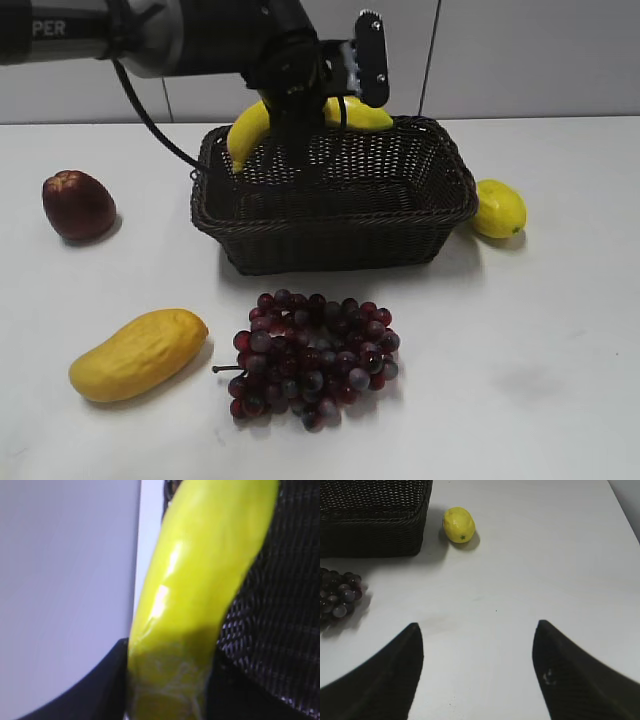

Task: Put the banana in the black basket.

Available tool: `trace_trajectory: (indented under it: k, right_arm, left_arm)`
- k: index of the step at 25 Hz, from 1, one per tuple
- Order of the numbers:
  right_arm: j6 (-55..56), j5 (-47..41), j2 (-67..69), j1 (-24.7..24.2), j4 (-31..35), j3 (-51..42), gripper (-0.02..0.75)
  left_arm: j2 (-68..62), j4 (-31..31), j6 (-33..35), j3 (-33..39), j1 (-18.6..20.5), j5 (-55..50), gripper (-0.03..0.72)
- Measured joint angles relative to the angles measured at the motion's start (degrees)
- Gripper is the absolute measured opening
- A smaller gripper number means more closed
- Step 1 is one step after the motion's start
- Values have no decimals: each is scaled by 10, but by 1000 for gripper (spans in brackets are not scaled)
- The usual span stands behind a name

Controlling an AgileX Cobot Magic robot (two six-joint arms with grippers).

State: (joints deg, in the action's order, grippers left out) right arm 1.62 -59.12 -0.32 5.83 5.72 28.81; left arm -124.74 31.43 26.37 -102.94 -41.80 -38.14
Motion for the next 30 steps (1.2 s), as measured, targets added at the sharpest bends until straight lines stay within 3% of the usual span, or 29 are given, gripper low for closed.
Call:
trace_trajectory:
  k: [6, 10, 12, 20, 24, 30]
  right_arm:
    - [0, 0, 0, 0, 0, 0, 519]
    - [0, 0, 0, 0, 0, 0, 519]
    - [0, 0, 0, 0, 0, 0, 519]
    - [0, 0, 0, 0, 0, 0, 519]
    - [0, 0, 0, 0, 0, 0, 519]
    - [0, 0, 0, 0, 0, 0, 519]
  left_arm:
    - [-6, -57, 0, 0, 0, 2, 422]
    - [-6, -54, 0, 0, 0, 2, 648]
    - [-5, -53, 0, 0, 0, 0, 675]
    - [41, -42, -28, -13, 5, -52, 660]
    - [56, -41, -95, -58, 41, -148, 622]
    - [58, -73, -207, -133, 127, -297, 585]
